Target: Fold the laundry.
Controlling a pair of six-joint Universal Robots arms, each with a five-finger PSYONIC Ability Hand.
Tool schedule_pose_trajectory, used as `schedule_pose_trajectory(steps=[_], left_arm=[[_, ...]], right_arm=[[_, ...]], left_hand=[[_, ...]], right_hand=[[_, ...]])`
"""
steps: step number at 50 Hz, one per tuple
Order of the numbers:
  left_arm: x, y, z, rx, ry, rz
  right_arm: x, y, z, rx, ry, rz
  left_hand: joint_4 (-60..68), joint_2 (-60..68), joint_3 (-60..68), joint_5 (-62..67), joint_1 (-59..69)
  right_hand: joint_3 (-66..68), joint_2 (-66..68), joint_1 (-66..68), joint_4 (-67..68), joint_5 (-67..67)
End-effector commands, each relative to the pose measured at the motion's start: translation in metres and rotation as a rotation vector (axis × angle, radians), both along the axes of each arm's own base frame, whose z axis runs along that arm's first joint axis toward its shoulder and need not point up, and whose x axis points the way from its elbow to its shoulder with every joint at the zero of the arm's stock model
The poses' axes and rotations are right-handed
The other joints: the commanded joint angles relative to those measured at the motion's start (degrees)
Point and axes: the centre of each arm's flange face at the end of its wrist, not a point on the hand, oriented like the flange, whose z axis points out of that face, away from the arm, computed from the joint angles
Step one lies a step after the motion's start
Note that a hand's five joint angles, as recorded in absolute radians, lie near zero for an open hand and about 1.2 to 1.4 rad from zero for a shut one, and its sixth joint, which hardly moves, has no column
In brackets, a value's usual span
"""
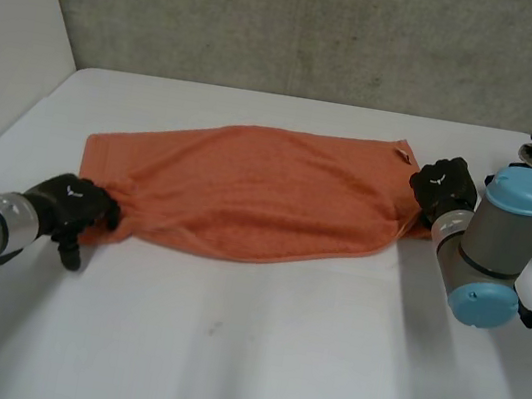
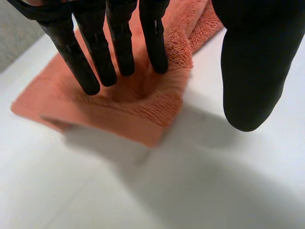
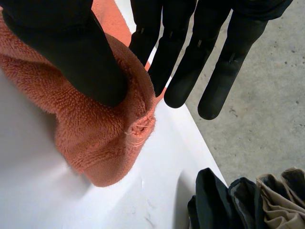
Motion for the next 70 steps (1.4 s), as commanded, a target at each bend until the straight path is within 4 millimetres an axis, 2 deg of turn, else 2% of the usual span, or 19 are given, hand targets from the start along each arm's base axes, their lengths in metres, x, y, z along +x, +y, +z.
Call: schedule_pose_trajectory(steps=[1,15,18,19,21,24,28,29,33,41,45,54,55,57,63,65,67,69,70], left_arm=[[-0.013,-0.011,-0.005,-0.046,-0.021,0.007],[-0.018,-0.029,-0.016,-0.082,-0.116,0.002],[-0.018,-0.032,-0.017,-0.097,-0.13,-0.003],[-0.018,-0.033,-0.017,-0.108,-0.138,-0.004],[-0.019,-0.033,-0.017,-0.113,-0.141,-0.004],[-0.018,-0.03,-0.009,-0.125,-0.146,0.014],[-0.019,-0.015,0.023,-0.175,-0.103,0.008],[-0.018,-0.008,0.039,-0.201,-0.087,0.004],[-0.008,0.011,0.064,-0.205,-0.062,0.019],[0.014,0.054,0.058,0.087,-0.093,-0.011],[0.025,0.06,0.057,0.185,-0.12,-0.063],[0.02,0.038,0.05,0.179,-0.092,-0.093],[0.018,0.024,0.047,0.148,-0.066,-0.069],[0.016,0.017,0.048,0.129,-0.049,-0.059],[-0.003,-0.033,0.06,-0.026,0.054,0.001],[-0.008,-0.046,0.068,-0.08,0.074,0.024],[-0.015,-0.067,0.092,-0.196,0.107,0.062],[-0.018,-0.08,0.117,-0.3,0.14,0.102],[-0.019,-0.089,0.146,-0.405,0.184,0.14]], right_arm=[[-0.001,0.001,-0.002,0.002,0.017,0.001],[-0.001,0.003,-0.003,0.005,0.027,0.004],[-0.001,0.003,-0.002,0.002,0.027,0.004],[-0.001,0.003,-0.002,0.005,0.028,0.006],[-0.001,0.004,0.0,0.003,0.026,0.002],[-0.003,0.008,0.009,-0.003,0.027,-0.005],[-0.006,0.026,0.03,0.011,0.049,0.003],[-0.012,0.035,0.036,0.037,0.078,0.003],[-0.037,0.062,0.05,0.138,0.187,0.018],[-0.089,0.131,0.051,0.438,0.474,0.151],[-0.096,0.15,0.053,0.497,0.531,0.213],[-0.078,0.108,0.047,0.361,0.339,0.121],[-0.076,0.104,0.046,0.355,0.322,0.113],[-0.072,0.096,0.044,0.33,0.286,0.096],[-0.049,0.051,0.051,0.145,0.137,0.044],[-0.043,0.038,0.06,0.07,0.099,0.031],[-0.035,0.014,0.087,-0.081,0.028,-0.003],[-0.032,0.001,0.111,-0.188,-0.024,-0.029],[-0.031,-0.011,0.139,-0.311,-0.093,-0.054]], left_hand=[[1.91,1.19,1.24,1.96,0.56],[7.28,6.56,6.61,7.32,5.92],[19.01,18.29,18.34,19.06,17.66],[39.05,38.33,38.38,39.1,37.7],[53.96,53.25,53.3,54.01,52.61],[54.04,53.32,53.37,54.08,52.68],[54.04,53.32,53.37,54.08,52.68],[54.04,53.32,53.37,54.08,52.68],[54.04,53.32,53.37,54.08,52.68],[54.04,53.32,53.37,54.08,52.68],[54.04,53.32,53.37,54.08,52.68],[54.04,53.32,53.37,54.08,52.68],[54.04,53.32,53.37,54.08,52.68],[54.04,53.32,53.37,54.08,52.68],[54.04,53.32,53.37,54.08,52.68],[54.04,53.32,53.37,54.08,52.68],[54.04,53.32,53.37,54.08,52.68],[54.04,53.32,53.37,54.08,52.68],[54.04,53.32,53.37,54.08,52.68]], right_hand=[[12.0,12.44,14.61,11.55,13.35],[12.0,12.44,14.61,11.55,13.35],[12.0,12.44,14.61,11.55,13.35],[12.0,12.44,14.61,11.55,13.35],[12.0,12.44,14.61,11.55,13.35],[12.0,12.44,14.61,11.55,13.35],[12.0,12.44,14.61,11.55,13.35],[12.0,12.44,14.61,11.55,13.35],[12.0,12.44,14.61,11.55,13.35],[12.0,12.44,14.61,11.55,13.35],[12.0,12.44,14.61,11.55,13.35],[12.0,12.44,14.61,11.55,13.35],[12.0,12.44,14.61,11.55,13.35],[12.0,12.44,14.61,11.55,13.35],[12.0,12.44,14.61,11.55,13.35],[12.0,12.44,14.61,11.55,13.35],[12.0,12.44,14.61,11.55,13.35],[12.0,12.44,14.61,11.55,13.35],[12.0,12.44,14.61,11.55,13.35]])
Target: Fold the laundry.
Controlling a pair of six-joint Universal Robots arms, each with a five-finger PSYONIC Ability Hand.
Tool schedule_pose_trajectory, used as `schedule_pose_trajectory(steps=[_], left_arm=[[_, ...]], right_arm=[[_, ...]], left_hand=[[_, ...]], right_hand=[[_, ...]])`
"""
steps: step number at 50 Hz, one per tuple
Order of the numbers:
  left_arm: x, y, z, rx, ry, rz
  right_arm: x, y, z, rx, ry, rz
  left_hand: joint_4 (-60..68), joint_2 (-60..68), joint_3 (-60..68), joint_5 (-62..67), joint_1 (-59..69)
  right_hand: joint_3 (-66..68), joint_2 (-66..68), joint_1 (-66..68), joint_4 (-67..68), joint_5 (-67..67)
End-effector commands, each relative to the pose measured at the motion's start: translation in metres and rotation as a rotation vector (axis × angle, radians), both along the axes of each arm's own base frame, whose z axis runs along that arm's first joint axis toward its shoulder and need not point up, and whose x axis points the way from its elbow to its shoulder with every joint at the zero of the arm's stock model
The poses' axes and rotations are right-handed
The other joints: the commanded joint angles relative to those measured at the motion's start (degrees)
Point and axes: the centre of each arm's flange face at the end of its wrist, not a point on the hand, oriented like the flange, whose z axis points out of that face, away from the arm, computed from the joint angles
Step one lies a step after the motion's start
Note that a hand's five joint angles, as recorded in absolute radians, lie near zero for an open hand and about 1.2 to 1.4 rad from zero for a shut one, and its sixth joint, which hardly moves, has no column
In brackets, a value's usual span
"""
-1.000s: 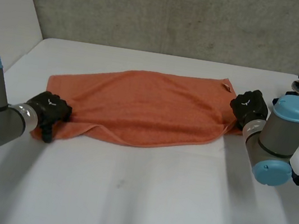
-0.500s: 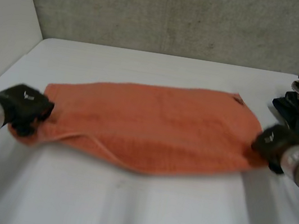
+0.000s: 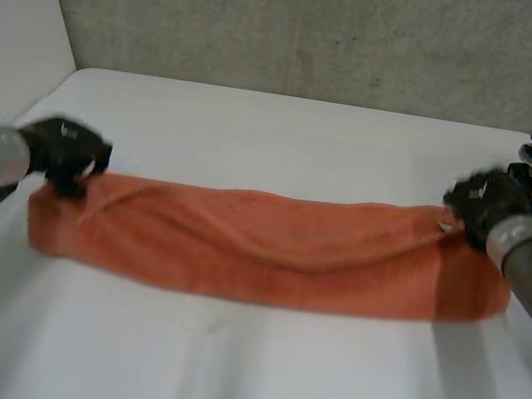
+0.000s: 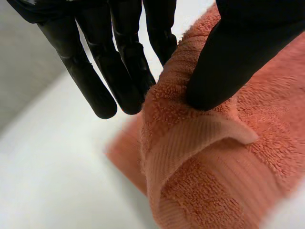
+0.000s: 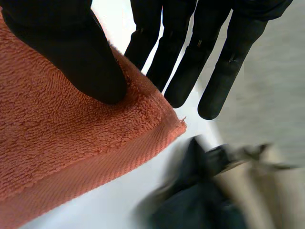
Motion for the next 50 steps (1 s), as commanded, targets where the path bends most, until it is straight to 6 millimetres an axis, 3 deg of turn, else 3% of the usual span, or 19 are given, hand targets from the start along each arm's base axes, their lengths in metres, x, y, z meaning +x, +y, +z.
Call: schedule_pose_trajectory(steps=[1,2,3,7,10,13,18,21,23,25,27,28,32,34,38,43,47,48,50], left_arm=[[-0.013,-0.051,0.093,-0.391,0.15,0.142],[-0.013,-0.054,0.109,-0.451,0.177,0.16],[-0.01,-0.06,0.14,-0.571,0.243,0.192],[-0.007,-0.064,0.191,-0.772,0.413,0.222],[-0.012,-0.062,0.208,-0.837,0.506,0.193],[-0.019,-0.061,0.207,-0.822,0.541,0.16],[-0.016,-0.069,0.186,-0.755,0.536,0.179],[-0.011,-0.076,0.16,-0.69,0.513,0.202],[-0.01,-0.079,0.134,-0.616,0.494,0.22],[-0.012,-0.081,0.094,-0.507,0.464,0.22],[-0.014,-0.081,0.072,-0.451,0.446,0.214],[-0.016,-0.08,0.05,-0.4,0.426,0.202],[-0.02,-0.071,0.0,-0.276,0.359,0.171],[-0.021,-0.066,-0.014,-0.238,0.331,0.157],[-0.018,-0.043,-0.034,-0.152,0.224,0.127],[-0.006,-0.005,-0.034,-0.025,0.099,0.111],[0.007,0.059,-0.034,0.223,-0.065,0.039],[0.009,0.077,-0.033,0.295,-0.115,-0.004],[0.014,0.097,-0.029,0.369,-0.162,-0.073]], right_arm=[[0.015,-0.055,0.093,-0.454,-0.242,-0.077],[0.016,-0.059,0.107,-0.513,-0.288,-0.083],[0.016,-0.063,0.132,-0.622,-0.37,-0.081],[0.015,-0.061,0.184,-0.825,-0.547,-0.03],[0.018,-0.058,0.195,-0.871,-0.6,0.0],[0.025,-0.057,0.19,-0.849,-0.584,0.02],[0.032,-0.059,0.171,-0.781,-0.543,0.035],[0.032,-0.064,0.152,-0.714,-0.514,0.021],[0.033,-0.067,0.131,-0.638,-0.484,0.017],[0.037,-0.067,0.095,-0.514,-0.435,0.025],[0.038,-0.067,0.075,-0.451,-0.408,0.027],[0.038,-0.066,0.054,-0.385,-0.377,0.027],[0.035,-0.059,0.009,-0.251,-0.281,0.01],[0.032,-0.056,-0.004,-0.207,-0.24,0.001],[0.021,-0.034,-0.028,-0.064,-0.123,-0.016],[-0.002,-0.003,-0.023,0.066,0.016,-0.046],[-0.035,0.048,-0.016,0.266,0.216,-0.049],[-0.047,0.075,-0.015,0.363,0.311,-0.007],[-0.054,0.093,-0.013,0.405,0.377,0.055]], left_hand=[[11.42,11.48,11.91,14.03,14.1],[11.42,11.48,11.91,14.03,14.1],[11.42,11.48,11.91,14.03,14.1],[11.42,11.48,11.91,14.03,14.1],[11.42,11.48,11.91,14.03,14.1],[11.42,11.48,11.91,14.03,14.1],[11.42,11.48,11.91,14.03,14.1],[11.42,11.48,11.91,14.03,14.1],[11.42,11.48,11.91,14.03,14.1],[11.42,11.48,11.91,14.03,14.1],[11.42,11.48,11.91,14.03,14.1],[11.42,11.48,11.91,14.03,14.1],[11.42,11.48,11.91,14.03,14.1],[11.42,11.48,11.91,14.03,14.1],[11.42,11.48,11.91,14.03,14.1],[11.42,11.48,11.91,14.03,14.1],[11.42,11.48,11.91,14.03,14.1],[11.42,11.48,11.91,14.03,14.1],[11.42,11.48,11.91,14.03,14.1]], right_hand=[[11.99,12.44,14.62,11.55,12.73],[11.99,12.44,14.62,11.55,12.73],[11.99,12.44,14.62,11.55,12.73],[11.99,12.44,14.62,11.55,12.73],[11.99,12.44,14.62,11.55,12.73],[11.99,12.44,14.62,11.55,12.73],[11.99,12.44,14.62,11.55,12.73],[11.99,12.44,14.62,11.55,12.73],[11.99,12.44,14.62,11.55,12.73],[11.99,12.44,14.62,11.55,12.73],[11.99,12.44,14.62,11.55,12.73],[11.99,12.44,14.62,11.55,12.73],[11.99,12.44,14.62,11.55,12.73],[11.99,12.44,14.62,11.55,12.73],[11.99,12.44,14.62,11.55,12.73],[11.99,12.44,14.62,11.55,12.73],[11.99,12.44,14.62,11.55,12.73],[11.99,12.44,14.62,11.55,12.73],[11.99,12.44,14.62,11.55,12.73]])
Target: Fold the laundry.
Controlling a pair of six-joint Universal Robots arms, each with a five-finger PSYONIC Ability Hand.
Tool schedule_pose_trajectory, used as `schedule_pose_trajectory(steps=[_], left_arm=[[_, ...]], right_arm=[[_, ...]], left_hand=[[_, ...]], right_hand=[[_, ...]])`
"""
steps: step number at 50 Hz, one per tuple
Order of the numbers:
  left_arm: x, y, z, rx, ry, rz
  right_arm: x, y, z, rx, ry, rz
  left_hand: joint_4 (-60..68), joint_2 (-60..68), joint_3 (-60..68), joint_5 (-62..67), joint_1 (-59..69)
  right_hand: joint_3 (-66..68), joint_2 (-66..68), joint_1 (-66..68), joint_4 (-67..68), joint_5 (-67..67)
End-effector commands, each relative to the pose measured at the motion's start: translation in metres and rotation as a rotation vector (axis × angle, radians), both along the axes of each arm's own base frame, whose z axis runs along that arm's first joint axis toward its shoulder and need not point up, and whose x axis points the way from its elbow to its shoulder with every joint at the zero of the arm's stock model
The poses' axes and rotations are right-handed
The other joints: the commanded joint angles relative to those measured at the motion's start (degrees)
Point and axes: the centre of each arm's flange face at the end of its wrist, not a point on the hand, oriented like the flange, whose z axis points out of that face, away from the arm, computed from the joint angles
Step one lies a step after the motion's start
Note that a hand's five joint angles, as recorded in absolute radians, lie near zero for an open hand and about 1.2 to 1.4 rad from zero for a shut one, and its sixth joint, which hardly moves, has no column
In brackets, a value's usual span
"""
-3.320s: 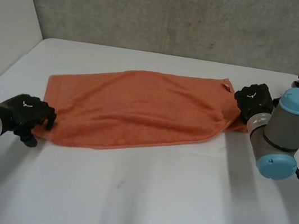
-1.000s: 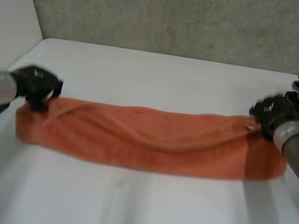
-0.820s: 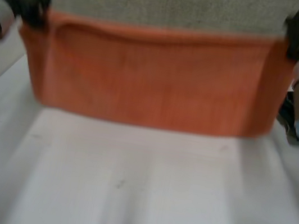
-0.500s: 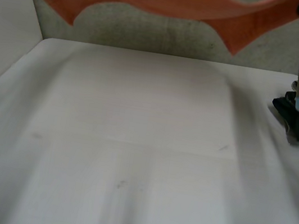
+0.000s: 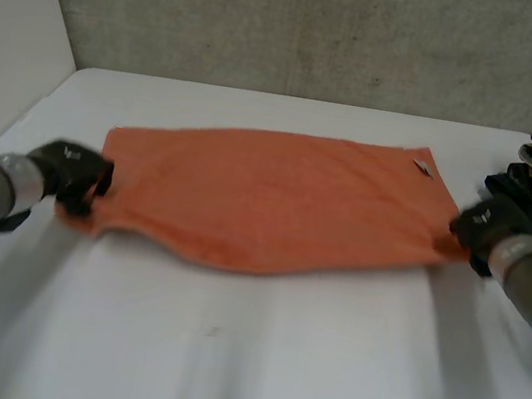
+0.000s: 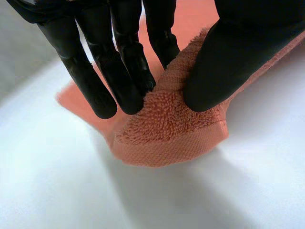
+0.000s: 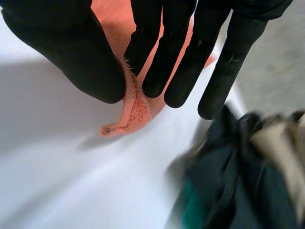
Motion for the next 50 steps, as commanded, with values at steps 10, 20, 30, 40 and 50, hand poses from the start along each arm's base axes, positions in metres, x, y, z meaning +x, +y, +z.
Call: schedule_pose_trajectory(steps=[10,20,30,40,50], left_arm=[[0.012,0.051,0.026,0.179,-0.11,-0.166],[-0.003,-0.011,0.029,0.028,-0.005,-0.028],[-0.023,-0.048,0.019,-0.04,-0.029,0.066],[-0.038,-0.064,-0.001,-0.038,-0.055,0.093],[-0.039,-0.073,0.013,-0.109,-0.059,0.228]], right_arm=[[-0.017,0.035,0.011,0.078,0.095,0.117],[0.003,-0.024,0.002,-0.126,-0.066,0.036],[0.028,-0.071,-0.013,-0.301,-0.109,0.03],[0.055,-0.101,-0.035,-0.452,-0.142,0.076],[0.062,-0.122,-0.046,-0.502,-0.157,-0.022]], left_hand=[[11.21,11.45,11.73,13.41,14.1],[11.21,11.45,11.73,13.41,14.1],[11.21,11.45,11.73,13.41,14.1],[11.21,11.45,11.73,13.41,14.1],[-58.79,-58.55,-58.27,-56.59,-55.9]], right_hand=[[11.98,12.44,14.62,11.53,12.42],[11.98,12.44,14.62,11.53,12.42],[11.98,12.44,14.62,11.53,12.42],[11.98,12.44,14.62,11.53,12.42],[-58.02,-57.56,-55.38,-58.47,-57.58]])
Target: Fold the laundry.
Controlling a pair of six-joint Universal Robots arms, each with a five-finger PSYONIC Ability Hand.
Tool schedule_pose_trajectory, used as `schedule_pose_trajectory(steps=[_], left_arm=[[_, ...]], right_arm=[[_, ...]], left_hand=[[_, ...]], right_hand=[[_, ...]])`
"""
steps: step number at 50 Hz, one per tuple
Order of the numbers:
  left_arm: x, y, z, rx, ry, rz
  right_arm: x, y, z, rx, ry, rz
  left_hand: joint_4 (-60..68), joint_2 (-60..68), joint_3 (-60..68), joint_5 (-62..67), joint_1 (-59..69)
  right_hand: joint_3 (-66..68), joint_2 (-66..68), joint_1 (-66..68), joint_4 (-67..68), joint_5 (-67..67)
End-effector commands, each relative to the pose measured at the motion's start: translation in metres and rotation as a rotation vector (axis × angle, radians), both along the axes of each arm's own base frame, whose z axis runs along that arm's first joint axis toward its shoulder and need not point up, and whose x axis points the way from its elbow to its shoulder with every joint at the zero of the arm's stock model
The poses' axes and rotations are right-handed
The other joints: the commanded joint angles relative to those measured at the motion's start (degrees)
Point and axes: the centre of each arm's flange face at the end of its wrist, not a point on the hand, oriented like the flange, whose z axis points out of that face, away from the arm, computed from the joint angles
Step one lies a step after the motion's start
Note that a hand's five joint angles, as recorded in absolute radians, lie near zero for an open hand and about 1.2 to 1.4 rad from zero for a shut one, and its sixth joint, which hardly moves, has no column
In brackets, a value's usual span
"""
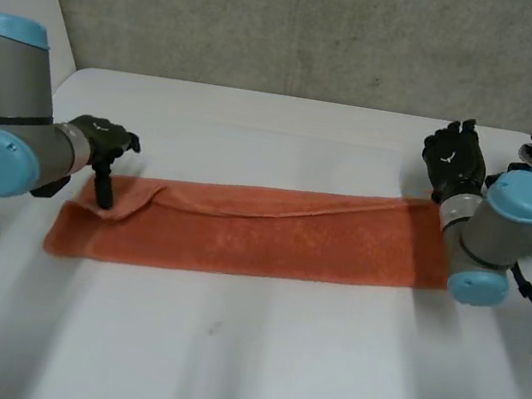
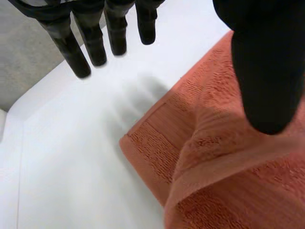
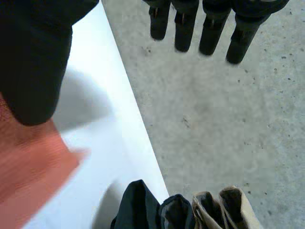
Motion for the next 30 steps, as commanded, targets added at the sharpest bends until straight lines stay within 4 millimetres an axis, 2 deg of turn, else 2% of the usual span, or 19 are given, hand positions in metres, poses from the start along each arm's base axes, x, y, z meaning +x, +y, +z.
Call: schedule_pose_trajectory(steps=[1,4,7,13,17,24,30], left_arm=[[0.006,-0.004,0.018,-0.062,-0.01,0.113],[0.005,0.001,0.028,-0.091,-0.003,0.108],[-0.005,0.012,0.033,-0.116,0.014,0.055],[-0.036,0.045,0.015,-0.094,0.0,-0.093],[-0.048,0.055,0.001,-0.094,-0.036,-0.13],[-0.064,0.049,-0.028,-0.123,-0.09,-0.137],[-0.062,0.022,-0.047,-0.158,-0.192,-0.093]], right_arm=[[-0.001,-0.01,0.001,-0.007,-0.043,-0.07],[-0.003,-0.005,0.012,0.016,-0.084,-0.07],[-0.007,0.002,0.023,0.046,-0.123,-0.069],[-0.01,0.022,0.029,0.1,-0.146,-0.043],[-0.012,0.032,0.028,0.127,-0.13,-0.035],[-0.015,0.042,0.024,0.158,-0.104,-0.034],[-0.02,0.05,0.023,0.184,-0.091,-0.039]], left_hand=[[-5.3,-5.81,-5.95,-5.51,-0.71],[-5.3,-5.81,-5.95,-5.51,-0.71],[-5.3,-5.81,-5.95,-5.51,-0.71],[-5.3,-5.81,-5.95,-5.51,-0.71],[-5.3,-5.81,-5.95,-5.51,-0.71],[-5.3,-5.81,-5.95,-5.51,-0.71],[-5.3,-5.81,-5.95,-5.51,-0.71]], right_hand=[[-7.92,-6.63,-6.14,-8.9,-7.41],[-7.92,-6.63,-6.14,-8.9,-7.41],[-7.92,-6.63,-6.14,-8.9,-7.41],[-7.92,-6.63,-6.14,-8.9,-7.41],[-7.92,-6.63,-6.14,-8.9,-7.41],[-7.92,-6.63,-6.14,-8.9,-7.41],[-7.92,-6.63,-6.14,-8.9,-7.41]])
